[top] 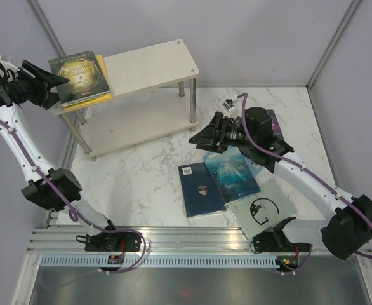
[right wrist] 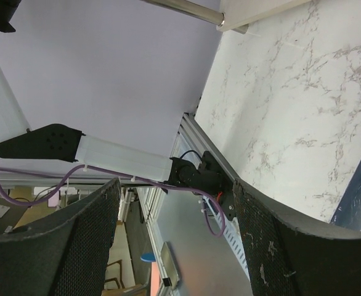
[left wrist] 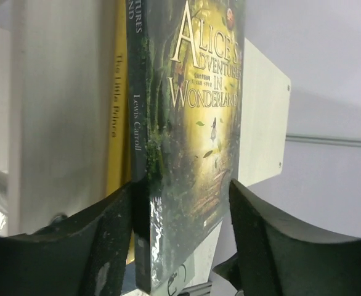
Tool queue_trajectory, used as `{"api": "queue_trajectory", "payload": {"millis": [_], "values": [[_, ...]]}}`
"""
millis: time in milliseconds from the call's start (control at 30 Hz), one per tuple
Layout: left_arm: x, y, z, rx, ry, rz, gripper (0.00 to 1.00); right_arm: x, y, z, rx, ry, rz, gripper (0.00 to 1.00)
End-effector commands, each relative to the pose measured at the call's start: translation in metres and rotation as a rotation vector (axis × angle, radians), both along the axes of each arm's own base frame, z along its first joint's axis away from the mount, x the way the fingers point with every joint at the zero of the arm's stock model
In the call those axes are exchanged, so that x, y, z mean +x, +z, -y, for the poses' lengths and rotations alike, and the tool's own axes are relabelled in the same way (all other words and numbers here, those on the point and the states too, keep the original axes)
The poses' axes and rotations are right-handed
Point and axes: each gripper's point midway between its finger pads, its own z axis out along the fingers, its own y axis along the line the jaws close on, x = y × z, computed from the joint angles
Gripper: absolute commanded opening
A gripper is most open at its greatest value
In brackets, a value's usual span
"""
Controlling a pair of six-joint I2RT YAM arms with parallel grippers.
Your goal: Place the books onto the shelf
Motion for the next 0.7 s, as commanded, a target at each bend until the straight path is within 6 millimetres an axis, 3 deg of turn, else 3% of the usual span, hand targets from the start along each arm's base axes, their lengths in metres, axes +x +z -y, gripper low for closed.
{"api": "queue_trajectory", "payload": {"millis": [0,233,300,367,433,500,533,567,600,633,667], "values": [[-0.012,0.005,-0.018,0.118,0.065,-0.006,0.67,-0.001,-0.002,-0.001,0.001,0.02,0.017,0.77],[-0.051,0.014,-0.066,0.252,0.312,-0.076,0.74,-0.003,-0.012,0.001,-0.021,0.02,-0.011,0.77],[-0.07,0.029,-0.079,0.312,0.415,-0.068,0.74,-0.004,-0.015,0.002,-0.026,0.02,-0.012,0.77],[-0.084,0.047,-0.078,0.363,0.463,-0.035,0.75,-0.004,-0.019,0.003,-0.035,0.017,-0.014,0.77],[-0.097,0.065,-0.059,0.368,0.461,0.022,0.75,-0.005,-0.023,0.004,-0.048,0.014,-0.015,0.77],[-0.097,0.071,-0.024,0.338,0.348,0.082,0.74,-0.005,-0.031,0.006,-0.078,0.013,-0.015,0.77],[-0.097,0.071,-0.008,0.338,0.306,0.089,0.74,-0.005,-0.035,0.007,-0.094,0.012,-0.016,0.77],[-0.089,0.063,0.021,0.346,0.205,0.085,0.74,-0.003,-0.042,0.011,-0.137,0.002,-0.006,0.76],[-0.096,0.067,0.041,0.375,0.171,0.104,0.74,-0.003,-0.046,0.013,-0.159,-0.006,-0.003,0.76],[-0.096,0.053,0.056,0.365,0.125,0.072,0.74,-0.001,-0.05,0.017,-0.186,-0.018,-0.001,0.76],[-0.093,0.052,0.086,0.36,0.04,0.1,0.74,0.0,-0.057,0.021,-0.23,-0.041,-0.01,0.76]]}}
